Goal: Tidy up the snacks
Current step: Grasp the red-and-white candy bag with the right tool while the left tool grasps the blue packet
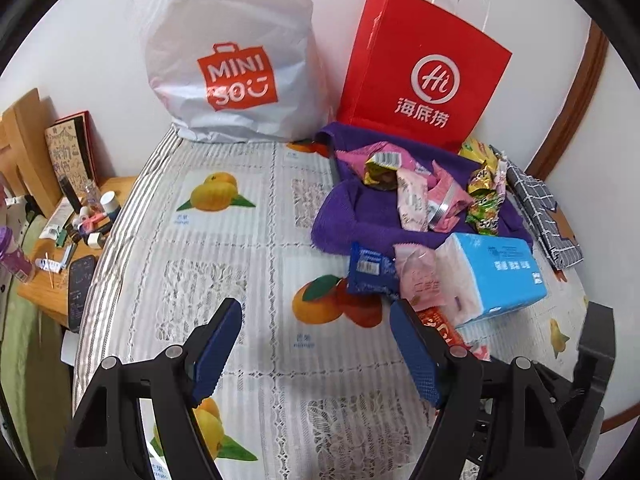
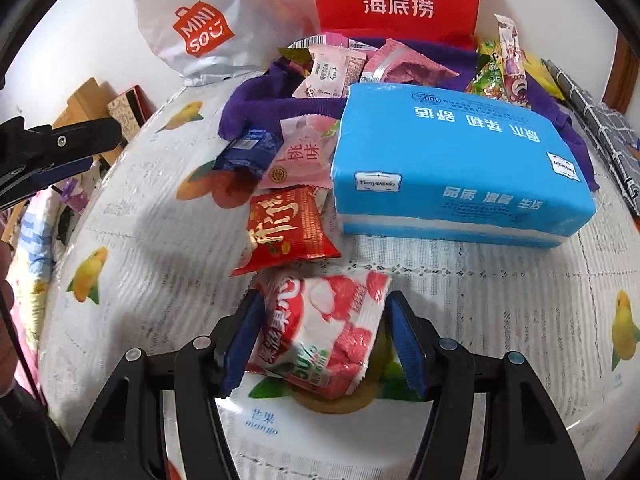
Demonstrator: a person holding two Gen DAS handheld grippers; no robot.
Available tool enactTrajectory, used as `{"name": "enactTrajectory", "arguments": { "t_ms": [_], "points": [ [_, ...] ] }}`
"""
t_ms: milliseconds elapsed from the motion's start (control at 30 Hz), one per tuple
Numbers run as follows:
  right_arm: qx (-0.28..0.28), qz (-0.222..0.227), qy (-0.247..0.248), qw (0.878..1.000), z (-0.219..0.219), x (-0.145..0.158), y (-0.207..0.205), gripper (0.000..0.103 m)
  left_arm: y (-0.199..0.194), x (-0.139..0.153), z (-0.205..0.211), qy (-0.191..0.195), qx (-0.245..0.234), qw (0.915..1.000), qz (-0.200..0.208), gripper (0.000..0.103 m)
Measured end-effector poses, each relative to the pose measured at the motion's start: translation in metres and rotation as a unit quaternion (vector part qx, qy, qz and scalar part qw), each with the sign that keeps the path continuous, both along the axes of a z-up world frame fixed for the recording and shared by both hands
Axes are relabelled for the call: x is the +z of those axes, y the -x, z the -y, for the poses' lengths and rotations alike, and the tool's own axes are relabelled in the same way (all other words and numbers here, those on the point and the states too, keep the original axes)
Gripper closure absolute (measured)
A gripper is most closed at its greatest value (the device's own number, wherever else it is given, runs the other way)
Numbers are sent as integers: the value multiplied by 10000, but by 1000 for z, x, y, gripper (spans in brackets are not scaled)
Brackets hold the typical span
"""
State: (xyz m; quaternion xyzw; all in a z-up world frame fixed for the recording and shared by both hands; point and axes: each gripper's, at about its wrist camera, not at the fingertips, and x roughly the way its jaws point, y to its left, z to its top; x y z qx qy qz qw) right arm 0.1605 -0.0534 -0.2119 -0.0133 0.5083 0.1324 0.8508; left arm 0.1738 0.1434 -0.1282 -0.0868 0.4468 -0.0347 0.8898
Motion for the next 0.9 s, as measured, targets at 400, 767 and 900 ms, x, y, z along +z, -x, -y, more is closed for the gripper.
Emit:
{"name": "enactTrajectory", "arguments": {
  "t_ms": [400,767,900],
  "points": [
    [420,194,-178,9988,18,10,11,70,-12,-22,31,23,-200,9993,-328,28],
    [17,344,-37,9994,98,16,10,70,-54,-44,55,-192,-105,9980,-586,29],
    [-169,401,-59,9990,131,18,7,70,-70,-49,59,-283,-78,9979,-576,29]
  ]
}}
